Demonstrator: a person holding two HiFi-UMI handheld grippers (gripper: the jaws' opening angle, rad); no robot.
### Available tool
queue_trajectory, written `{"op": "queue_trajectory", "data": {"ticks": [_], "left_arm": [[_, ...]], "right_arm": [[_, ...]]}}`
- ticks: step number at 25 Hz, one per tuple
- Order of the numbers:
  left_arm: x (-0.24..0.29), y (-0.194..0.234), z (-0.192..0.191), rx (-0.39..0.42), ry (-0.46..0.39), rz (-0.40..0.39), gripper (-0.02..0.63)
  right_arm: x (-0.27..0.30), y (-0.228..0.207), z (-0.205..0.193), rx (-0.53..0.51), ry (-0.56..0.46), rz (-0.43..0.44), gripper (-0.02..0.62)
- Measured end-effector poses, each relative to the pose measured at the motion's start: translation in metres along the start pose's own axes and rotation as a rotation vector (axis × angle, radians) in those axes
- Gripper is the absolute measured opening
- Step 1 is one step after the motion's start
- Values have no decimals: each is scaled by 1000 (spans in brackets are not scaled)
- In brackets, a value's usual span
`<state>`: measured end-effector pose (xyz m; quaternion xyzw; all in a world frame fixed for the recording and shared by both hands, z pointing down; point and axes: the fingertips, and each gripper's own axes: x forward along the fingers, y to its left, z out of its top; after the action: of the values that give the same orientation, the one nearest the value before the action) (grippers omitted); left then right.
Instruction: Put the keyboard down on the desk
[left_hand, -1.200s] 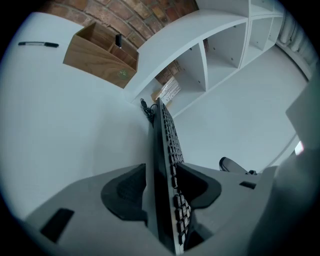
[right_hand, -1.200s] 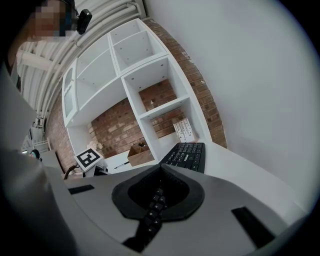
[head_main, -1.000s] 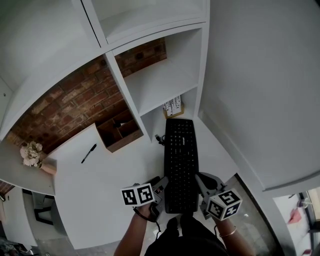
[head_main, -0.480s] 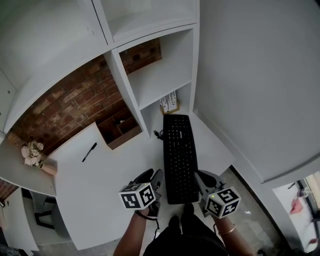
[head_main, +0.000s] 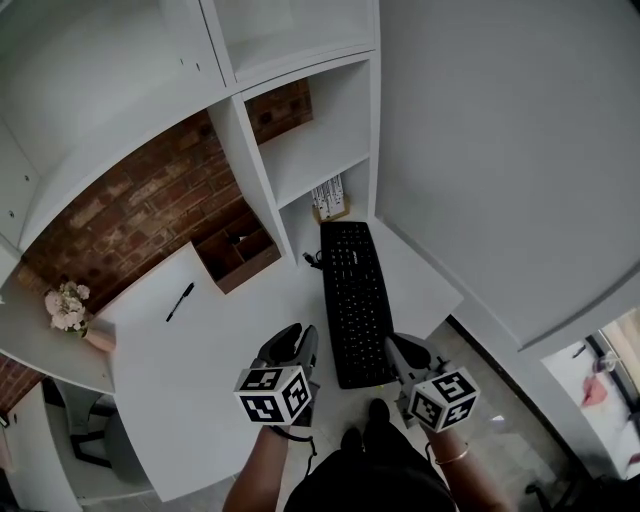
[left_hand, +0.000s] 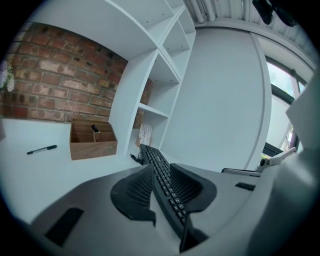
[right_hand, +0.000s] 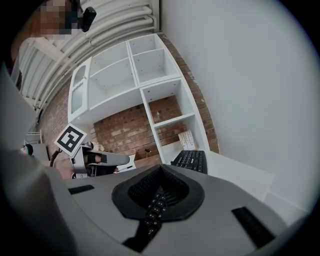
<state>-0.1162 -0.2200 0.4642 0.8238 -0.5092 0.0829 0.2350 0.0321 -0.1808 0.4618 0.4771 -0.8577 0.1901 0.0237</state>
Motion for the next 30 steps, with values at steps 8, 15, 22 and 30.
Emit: {"op": "queue_trajectory", "data": {"ticks": [8, 15, 22, 30], "left_arm": [[-38, -20, 16, 157, -86, 4, 45], [-54, -30, 17, 176, -116, -26, 41], [-64, -38, 14, 191, -130, -32, 41], [-70, -45, 13, 183, -159, -10, 41]], "right_arm": [[-25, 18, 1, -46, -40, -34, 5], [-40, 24, 2, -77, -55, -73, 5], [-51, 25, 7, -108, -80, -101, 5], [-61, 18, 13, -116, -102, -128, 5]]}}
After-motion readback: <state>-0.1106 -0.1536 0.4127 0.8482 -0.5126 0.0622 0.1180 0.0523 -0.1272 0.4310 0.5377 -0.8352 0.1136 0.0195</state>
